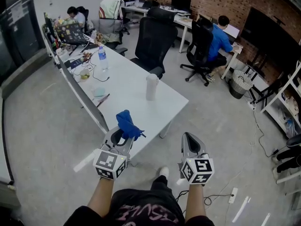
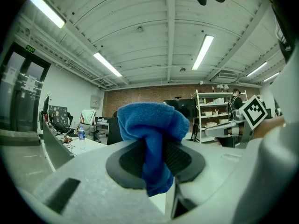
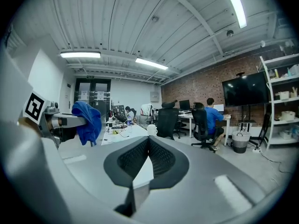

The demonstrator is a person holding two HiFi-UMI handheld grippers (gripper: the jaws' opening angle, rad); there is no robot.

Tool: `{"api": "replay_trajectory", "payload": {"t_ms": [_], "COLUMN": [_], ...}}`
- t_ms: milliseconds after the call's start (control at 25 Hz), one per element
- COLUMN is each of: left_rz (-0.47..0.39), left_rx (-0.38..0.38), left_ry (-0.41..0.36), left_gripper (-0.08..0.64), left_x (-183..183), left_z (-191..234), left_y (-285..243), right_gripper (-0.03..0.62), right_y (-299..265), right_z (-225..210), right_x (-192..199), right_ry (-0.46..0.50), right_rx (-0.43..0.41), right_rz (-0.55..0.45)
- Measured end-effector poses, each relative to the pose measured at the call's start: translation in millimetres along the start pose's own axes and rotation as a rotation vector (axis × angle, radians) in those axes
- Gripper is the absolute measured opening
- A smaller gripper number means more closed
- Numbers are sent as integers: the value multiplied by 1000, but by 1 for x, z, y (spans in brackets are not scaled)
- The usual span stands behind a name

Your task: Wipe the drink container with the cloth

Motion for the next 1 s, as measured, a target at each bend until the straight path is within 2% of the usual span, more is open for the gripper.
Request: {"api": "replay_trajectory", "payload": {"t_ms": [400,1000], "left_rz": [39,106], "left_rx": [-22,-79], "left_ry": [7,12], "left_gripper": [100,100], "left_x": [11,38], "left_z": [4,33], "left_y": [-59,-153], "right_gripper": [9,9], "right_y": [-50,-149], "right_z": [-42,-105], "right_x": [6,25], "right_ry": [-32,-82], "right_rx": [-41,-95], "right_rz": [30,72]}}
Point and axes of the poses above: the fingertips, and each gripper's own axes: y backward along the fingers, z to its left, x out of its underside, the point moved 10 cm from there along y, backward along the fingers, and after that the axes turned 6 degrees about -z, right-handed, at the moved point
